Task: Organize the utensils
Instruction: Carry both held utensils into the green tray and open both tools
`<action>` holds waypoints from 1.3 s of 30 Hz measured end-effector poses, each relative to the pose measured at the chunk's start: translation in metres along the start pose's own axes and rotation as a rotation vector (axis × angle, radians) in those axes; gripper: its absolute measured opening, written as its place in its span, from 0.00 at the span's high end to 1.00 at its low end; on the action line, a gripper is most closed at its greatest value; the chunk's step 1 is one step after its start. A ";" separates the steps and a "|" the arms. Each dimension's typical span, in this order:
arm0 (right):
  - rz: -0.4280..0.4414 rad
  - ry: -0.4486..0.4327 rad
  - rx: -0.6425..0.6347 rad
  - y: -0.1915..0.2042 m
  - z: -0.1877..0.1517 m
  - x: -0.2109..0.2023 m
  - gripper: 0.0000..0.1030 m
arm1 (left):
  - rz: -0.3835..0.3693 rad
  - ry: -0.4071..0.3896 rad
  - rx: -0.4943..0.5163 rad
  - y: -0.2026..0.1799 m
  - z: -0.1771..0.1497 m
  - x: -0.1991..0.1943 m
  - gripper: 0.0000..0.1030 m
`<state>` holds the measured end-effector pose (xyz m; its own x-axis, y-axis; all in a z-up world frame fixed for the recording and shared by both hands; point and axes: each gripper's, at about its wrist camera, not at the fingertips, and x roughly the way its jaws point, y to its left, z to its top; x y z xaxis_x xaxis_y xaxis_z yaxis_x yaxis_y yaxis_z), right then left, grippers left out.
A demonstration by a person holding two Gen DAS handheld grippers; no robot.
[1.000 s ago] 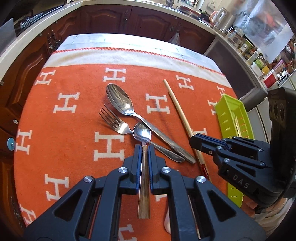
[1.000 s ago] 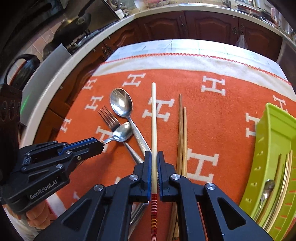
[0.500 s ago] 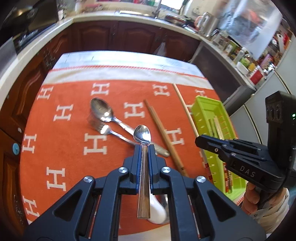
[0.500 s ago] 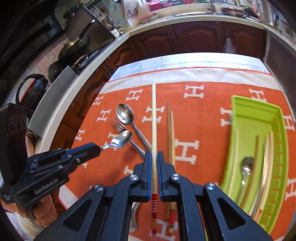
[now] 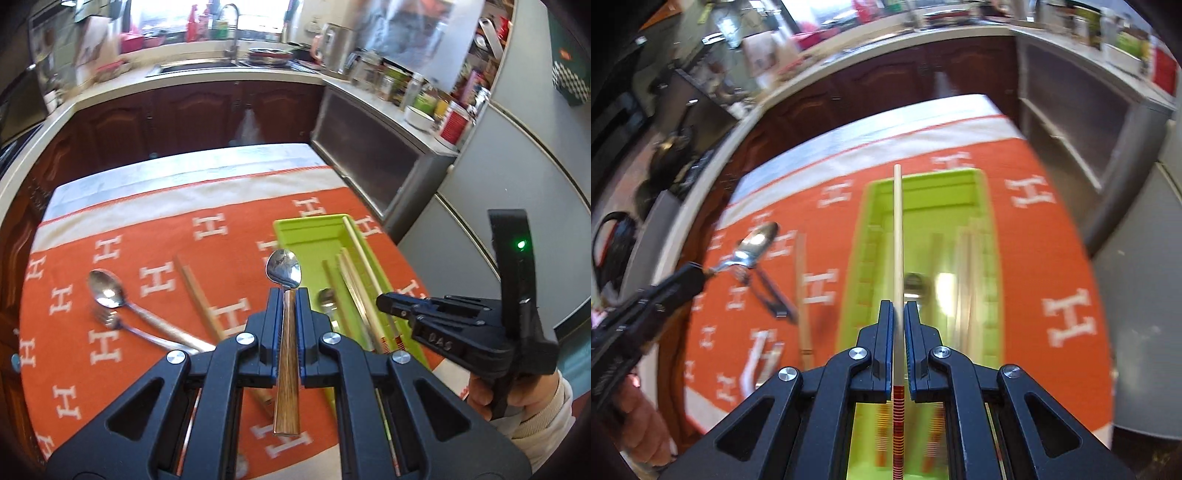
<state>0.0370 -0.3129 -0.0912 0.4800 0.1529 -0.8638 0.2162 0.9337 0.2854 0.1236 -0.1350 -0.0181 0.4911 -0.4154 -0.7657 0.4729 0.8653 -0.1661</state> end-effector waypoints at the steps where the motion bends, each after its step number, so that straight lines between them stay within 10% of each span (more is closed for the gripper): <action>1: -0.008 0.006 0.007 -0.011 0.000 0.003 0.95 | 0.002 0.005 0.012 -0.008 0.001 0.006 0.96; 20: -0.015 -0.038 0.063 -0.040 -0.002 0.003 0.91 | 0.126 0.093 0.109 -0.061 -0.010 0.115 0.95; 31: -0.007 -0.051 0.062 -0.037 -0.006 -0.006 0.87 | 0.140 0.154 0.082 -0.047 -0.008 0.112 0.95; 39: -0.010 -0.034 0.064 -0.034 -0.011 -0.003 0.85 | 0.173 0.131 0.071 -0.034 -0.016 0.063 0.59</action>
<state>0.0190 -0.3417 -0.1033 0.5057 0.1313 -0.8527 0.2748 0.9124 0.3035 0.1272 -0.1859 -0.0709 0.4724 -0.2184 -0.8539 0.4421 0.8968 0.0153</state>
